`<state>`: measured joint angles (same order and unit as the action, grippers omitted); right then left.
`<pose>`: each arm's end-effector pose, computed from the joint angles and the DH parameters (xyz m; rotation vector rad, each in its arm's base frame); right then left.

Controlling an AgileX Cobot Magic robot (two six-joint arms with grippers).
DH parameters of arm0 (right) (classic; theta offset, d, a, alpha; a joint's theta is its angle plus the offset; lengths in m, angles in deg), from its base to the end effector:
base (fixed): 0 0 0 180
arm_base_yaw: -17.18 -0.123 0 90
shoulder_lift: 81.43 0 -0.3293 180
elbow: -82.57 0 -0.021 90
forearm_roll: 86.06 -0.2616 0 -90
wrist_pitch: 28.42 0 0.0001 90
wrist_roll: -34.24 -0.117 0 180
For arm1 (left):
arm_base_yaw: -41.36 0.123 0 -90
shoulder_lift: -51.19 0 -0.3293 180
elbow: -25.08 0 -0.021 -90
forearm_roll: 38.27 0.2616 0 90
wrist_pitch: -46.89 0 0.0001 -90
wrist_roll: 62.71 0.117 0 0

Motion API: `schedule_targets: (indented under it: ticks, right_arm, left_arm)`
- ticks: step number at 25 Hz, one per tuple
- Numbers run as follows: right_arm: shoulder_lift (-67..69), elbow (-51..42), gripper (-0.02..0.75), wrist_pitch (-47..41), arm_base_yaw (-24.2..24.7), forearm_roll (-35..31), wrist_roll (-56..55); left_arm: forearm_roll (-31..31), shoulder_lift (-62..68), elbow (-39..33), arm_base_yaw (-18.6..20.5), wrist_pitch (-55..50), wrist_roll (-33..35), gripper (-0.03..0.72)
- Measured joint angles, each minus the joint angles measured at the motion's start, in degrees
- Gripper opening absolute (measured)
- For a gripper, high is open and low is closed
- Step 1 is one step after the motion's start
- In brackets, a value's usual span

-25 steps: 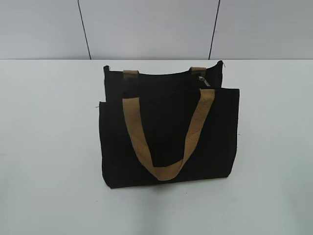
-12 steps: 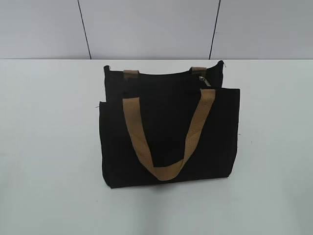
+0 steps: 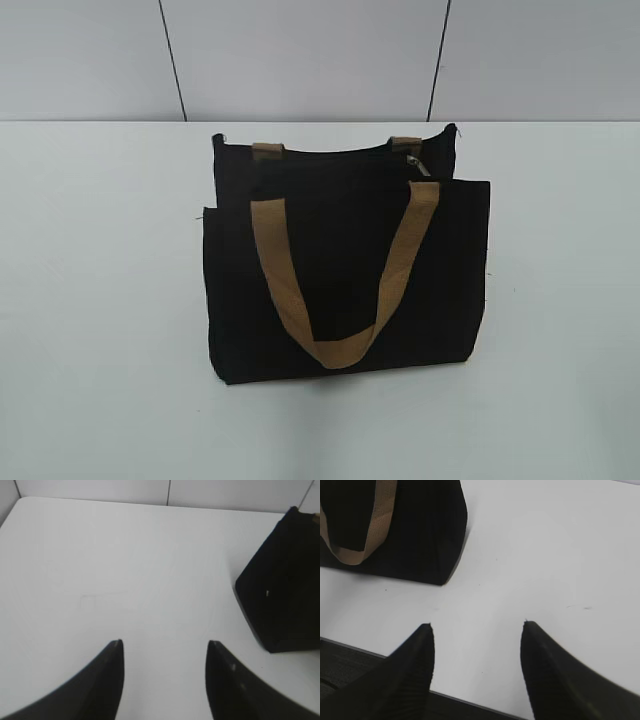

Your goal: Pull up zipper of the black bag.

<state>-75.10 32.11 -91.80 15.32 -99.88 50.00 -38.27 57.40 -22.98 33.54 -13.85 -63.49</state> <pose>-0.0213 0.0243 0.2638 -0.3344 2.0485 0.1431 -0.0211 0.0029 0.2789 0.1233 2.0048 -0.0959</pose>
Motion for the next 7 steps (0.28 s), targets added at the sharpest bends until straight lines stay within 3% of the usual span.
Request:
schedule_targets:
  ticks: [7]
  right_arm:
    - [0.0,0.0,0.435,0.0,0.0,0.0,0.0]
  left_arm:
    - [0.0,0.0,0.0,4.3,0.0,0.0,0.342]
